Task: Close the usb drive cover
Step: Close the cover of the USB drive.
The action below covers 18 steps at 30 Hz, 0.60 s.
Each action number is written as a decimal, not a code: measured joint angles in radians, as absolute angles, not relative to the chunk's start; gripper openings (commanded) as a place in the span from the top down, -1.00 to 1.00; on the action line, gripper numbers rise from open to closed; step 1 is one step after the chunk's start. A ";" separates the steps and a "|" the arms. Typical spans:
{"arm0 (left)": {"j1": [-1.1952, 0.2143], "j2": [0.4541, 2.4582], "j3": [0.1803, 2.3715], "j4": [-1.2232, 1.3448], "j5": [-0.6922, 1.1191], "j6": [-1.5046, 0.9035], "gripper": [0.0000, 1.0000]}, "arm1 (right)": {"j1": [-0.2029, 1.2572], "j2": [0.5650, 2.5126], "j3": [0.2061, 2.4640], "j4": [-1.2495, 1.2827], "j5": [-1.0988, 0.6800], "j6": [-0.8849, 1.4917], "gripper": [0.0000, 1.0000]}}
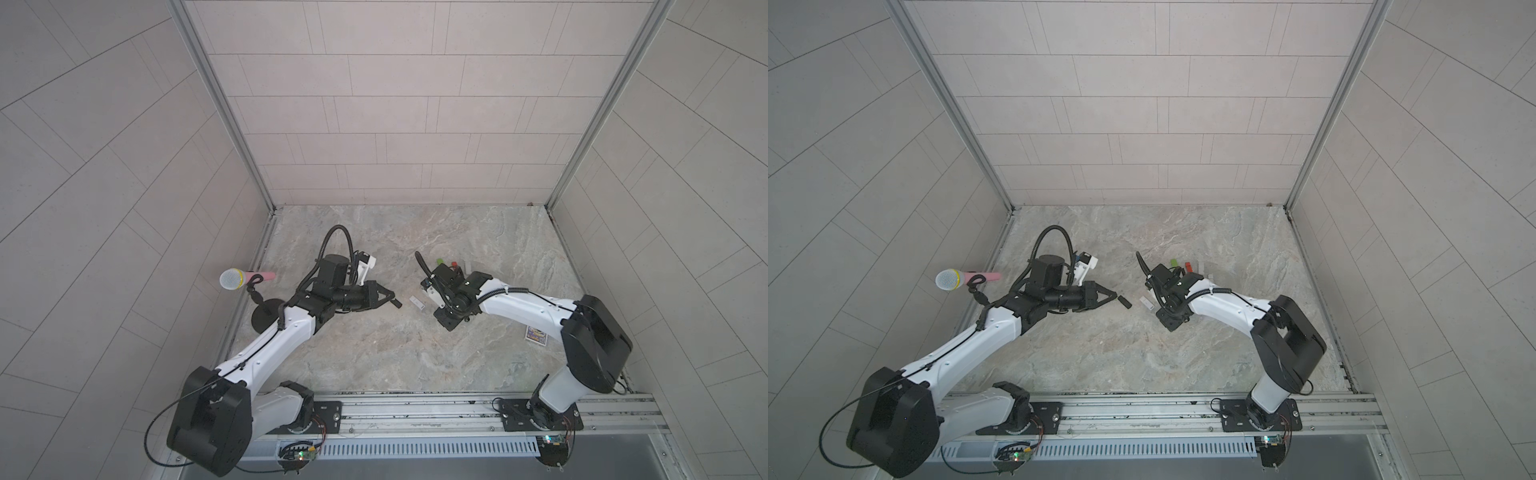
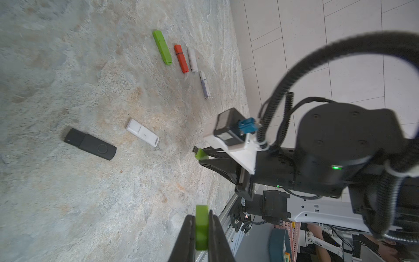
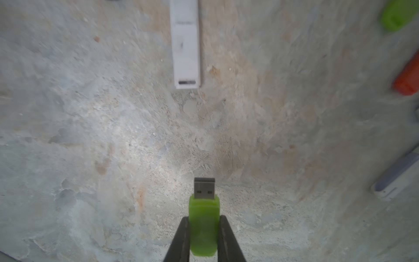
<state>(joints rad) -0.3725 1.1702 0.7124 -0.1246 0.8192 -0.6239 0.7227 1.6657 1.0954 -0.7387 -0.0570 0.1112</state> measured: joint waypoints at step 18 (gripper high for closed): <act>-0.363 1.164 0.710 -0.126 0.831 -0.624 0.88 | 0.722 1.801 1.123 -0.788 -0.075 0.166 0.47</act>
<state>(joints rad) -0.3626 1.1645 0.7101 -0.1261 0.8307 -0.6235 0.7223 1.8008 1.1229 -0.7883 -0.0746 0.1658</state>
